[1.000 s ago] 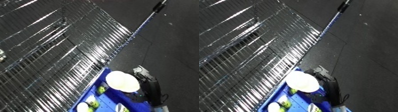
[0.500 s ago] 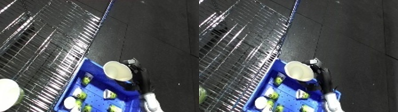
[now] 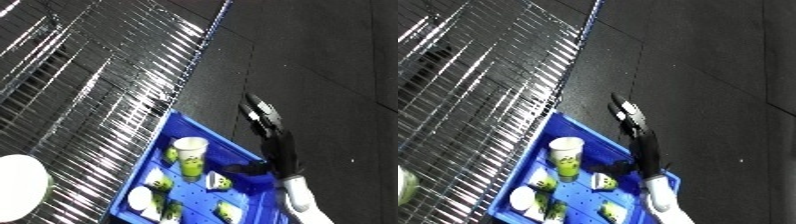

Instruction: Pick up the object and place it into the box

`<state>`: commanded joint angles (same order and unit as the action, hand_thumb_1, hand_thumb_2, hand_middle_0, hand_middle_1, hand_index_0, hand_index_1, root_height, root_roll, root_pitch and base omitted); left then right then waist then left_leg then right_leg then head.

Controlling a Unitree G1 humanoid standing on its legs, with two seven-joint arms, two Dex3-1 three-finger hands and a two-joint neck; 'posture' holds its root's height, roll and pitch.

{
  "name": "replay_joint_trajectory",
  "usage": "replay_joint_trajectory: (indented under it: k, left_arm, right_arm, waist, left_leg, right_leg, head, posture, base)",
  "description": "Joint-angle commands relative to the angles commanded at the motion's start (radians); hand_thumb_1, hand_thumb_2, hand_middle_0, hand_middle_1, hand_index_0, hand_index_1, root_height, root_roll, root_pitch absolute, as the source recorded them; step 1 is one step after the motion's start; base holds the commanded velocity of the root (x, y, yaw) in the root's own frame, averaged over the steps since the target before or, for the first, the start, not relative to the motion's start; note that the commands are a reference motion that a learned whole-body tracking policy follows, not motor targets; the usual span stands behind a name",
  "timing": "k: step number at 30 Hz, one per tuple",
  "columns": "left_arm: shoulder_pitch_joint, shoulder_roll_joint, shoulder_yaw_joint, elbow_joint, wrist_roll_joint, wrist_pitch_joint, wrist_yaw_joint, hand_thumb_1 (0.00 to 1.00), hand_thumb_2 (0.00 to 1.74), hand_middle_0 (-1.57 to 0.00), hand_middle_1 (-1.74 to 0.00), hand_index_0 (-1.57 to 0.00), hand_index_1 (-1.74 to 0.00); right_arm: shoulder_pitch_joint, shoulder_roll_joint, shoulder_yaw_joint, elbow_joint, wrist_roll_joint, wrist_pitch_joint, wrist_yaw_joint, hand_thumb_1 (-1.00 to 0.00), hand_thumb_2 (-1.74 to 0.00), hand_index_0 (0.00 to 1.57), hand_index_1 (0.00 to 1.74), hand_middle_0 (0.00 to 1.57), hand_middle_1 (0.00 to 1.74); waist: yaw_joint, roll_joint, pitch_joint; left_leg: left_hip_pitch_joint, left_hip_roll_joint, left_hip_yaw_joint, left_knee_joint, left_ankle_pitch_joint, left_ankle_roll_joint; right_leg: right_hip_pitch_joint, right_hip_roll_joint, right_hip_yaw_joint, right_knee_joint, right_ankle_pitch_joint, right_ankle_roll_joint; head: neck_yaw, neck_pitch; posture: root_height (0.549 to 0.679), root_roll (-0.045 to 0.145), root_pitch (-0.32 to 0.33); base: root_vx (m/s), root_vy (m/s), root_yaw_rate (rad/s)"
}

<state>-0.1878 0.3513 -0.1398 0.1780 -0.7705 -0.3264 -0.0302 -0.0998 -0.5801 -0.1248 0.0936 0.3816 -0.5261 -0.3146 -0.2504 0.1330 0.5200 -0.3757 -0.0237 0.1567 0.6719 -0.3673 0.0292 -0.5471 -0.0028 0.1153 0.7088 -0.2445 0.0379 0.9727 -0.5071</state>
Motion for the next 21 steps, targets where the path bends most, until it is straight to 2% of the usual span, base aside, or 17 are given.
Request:
replay_joint_trajectory:
  k: [6,7,12,17,19,21]
  left_arm:
    - [-0.002,-0.006,0.0,0.004,-0.003,-0.002,0.001,1.0,1.74,-1.57,-1.74,-1.57,-1.74]
    - [0.0,-0.007,0.001,0.002,-0.006,0.0,0.0,1.0,1.74,-1.57,-1.74,-1.57,-1.74]
    - [0.0,-0.007,-0.002,-0.003,-0.009,0.01,-0.004,1.0,1.74,-1.57,-1.74,-1.57,-1.74]
    - [-0.018,-0.003,-0.017,0.003,-0.008,0.03,-0.001,1.0,1.74,-1.57,-1.74,-1.57,-1.74]
    - [-0.034,-0.002,-0.024,0.015,-0.002,0.04,-0.004,1.0,1.74,-1.57,-1.74,-1.57,-1.74]
    - [-0.038,-0.002,-0.026,0.019,0.001,0.043,-0.005,1.0,1.74,-1.57,-1.74,-1.57,-1.74]
  right_arm:
    - [0.003,0.012,0.006,-0.009,0.012,0.015,0.025,0.0,0.0,0.0,0.0,0.0,0.0]
    - [0.006,0.017,0.011,-0.019,0.019,0.022,0.051,0.0,0.0,0.0,0.0,0.0,0.0]
    - [-0.001,0.026,0.029,-0.049,0.018,0.037,0.102,0.0,0.0,0.0,0.0,0.0,0.0]
    - [-0.055,0.027,0.081,-0.095,0.006,0.118,0.172,0.0,0.0,0.0,0.0,0.0,0.0]
    - [-0.104,0.025,0.116,-0.105,0.004,0.163,0.193,0.0,0.0,0.0,0.0,0.0,0.0]
    - [-0.12,0.027,0.127,-0.105,0.003,0.177,0.201,0.0,0.0,0.0,0.0,0.0,0.0]
  waist:
    - [0.003,-0.002,0.0]
    - [0.006,-0.006,0.0]
    - [0.021,-0.016,0.0]
    - [0.05,-0.033,0.0]
    - [0.073,-0.044,0.0]
    - [0.081,-0.048,0.0]
  left_leg:
    - [0.001,0.002,-0.003,-0.003,0.005,-0.0037]
    - [0.002,0.003,-0.007,-0.002,0.006,-0.0047]
    - [0.004,0.002,-0.019,-0.004,0.011,-0.0065]
    - [0.003,-0.002,-0.045,-0.018,0.027,-0.0118]
    - [0.002,-0.004,-0.064,-0.026,0.037,-0.0162]
    - [0.002,-0.005,-0.07,-0.025,0.039,-0.0174]
  right_leg:
    - [0.004,-0.0018,-0.003,0.0,0.0,-0.0013]
    - [0.009,-0.0033,-0.005,0.0,-0.002,-0.0023]
    - [0.021,-0.0059,-0.012,-0.002,-0.004,-0.0042]
    - [0.033,-0.0071,-0.025,-0.008,-0.005,-0.0066]
    - [0.043,-0.0116,-0.036,-0.017,-0.004,-0.0083]
    - [0.046,-0.0144,-0.04,-0.018,-0.003,-0.0087]
  head:
    - [-0.029,-0.02]
    - [-0.057,-0.03]
    - [-0.127,-0.043]
    - [-0.221,-0.061]
    - [-0.28,-0.074]
    - [-0.315,-0.077]
  posture:
    - [0.645,0.099,0.096]
    - [0.645,0.099,0.092]
    - [0.646,0.099,0.084]
    - [0.646,0.096,0.076]
    - [0.647,0.095,0.07]
    - [0.647,0.095,0.068]
  base:
    - [0.006,-0.003,0.016]
    - [0.019,-0.014,0.052]
    - [0.013,-0.031,0.095]
    - [0.0,-0.06,0.168]
    - [0.004,-0.072,0.193]
    - [0.007,-0.076,0.197]
